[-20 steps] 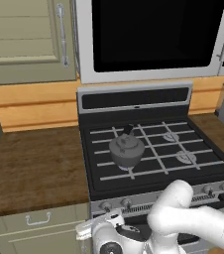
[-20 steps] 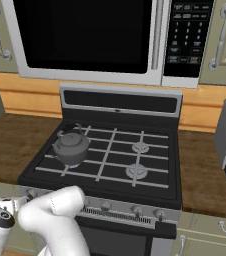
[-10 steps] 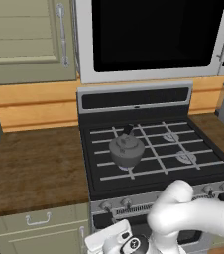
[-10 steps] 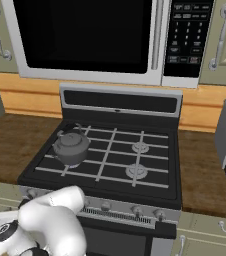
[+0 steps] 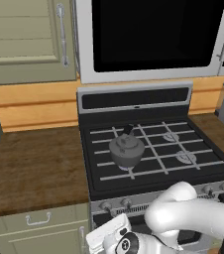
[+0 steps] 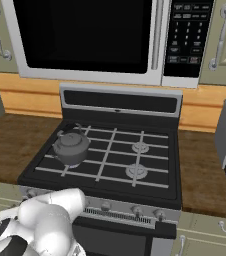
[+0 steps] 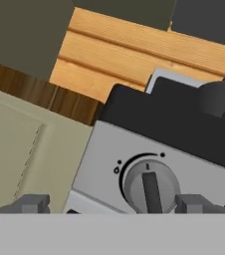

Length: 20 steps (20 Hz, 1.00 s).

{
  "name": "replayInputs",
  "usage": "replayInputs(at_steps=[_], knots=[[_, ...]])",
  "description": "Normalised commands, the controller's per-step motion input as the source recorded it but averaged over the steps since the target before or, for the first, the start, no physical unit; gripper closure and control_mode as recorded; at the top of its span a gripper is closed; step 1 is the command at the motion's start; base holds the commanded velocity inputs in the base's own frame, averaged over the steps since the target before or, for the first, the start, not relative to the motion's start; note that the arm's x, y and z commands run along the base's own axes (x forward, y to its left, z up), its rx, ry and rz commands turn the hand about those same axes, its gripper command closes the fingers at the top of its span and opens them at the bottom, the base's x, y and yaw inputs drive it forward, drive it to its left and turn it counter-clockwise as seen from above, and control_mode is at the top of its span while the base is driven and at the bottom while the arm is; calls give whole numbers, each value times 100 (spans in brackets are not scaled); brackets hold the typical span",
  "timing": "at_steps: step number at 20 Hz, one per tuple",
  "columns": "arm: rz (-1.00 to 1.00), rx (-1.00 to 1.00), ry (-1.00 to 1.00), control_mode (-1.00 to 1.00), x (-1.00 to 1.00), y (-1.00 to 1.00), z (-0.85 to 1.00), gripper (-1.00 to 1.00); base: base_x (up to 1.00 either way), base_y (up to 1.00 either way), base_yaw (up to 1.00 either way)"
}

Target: Turn off the front left burner of the stove.

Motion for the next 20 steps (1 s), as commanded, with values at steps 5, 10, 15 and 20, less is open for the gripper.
replayInputs(at_steps=[5, 10, 15, 20], knots=[[0, 0, 0, -100, 29, -16, 0, -100, 0, 0, 0], [0, 0, 0, -100, 29, -29, -1, -100, 0, 0, 0], [1, 0, -1, -100, 30, -30, -5, -100, 0, 0, 0], [1, 3, 0, -100, 45, -12, -1, -100, 0, 0, 0]])
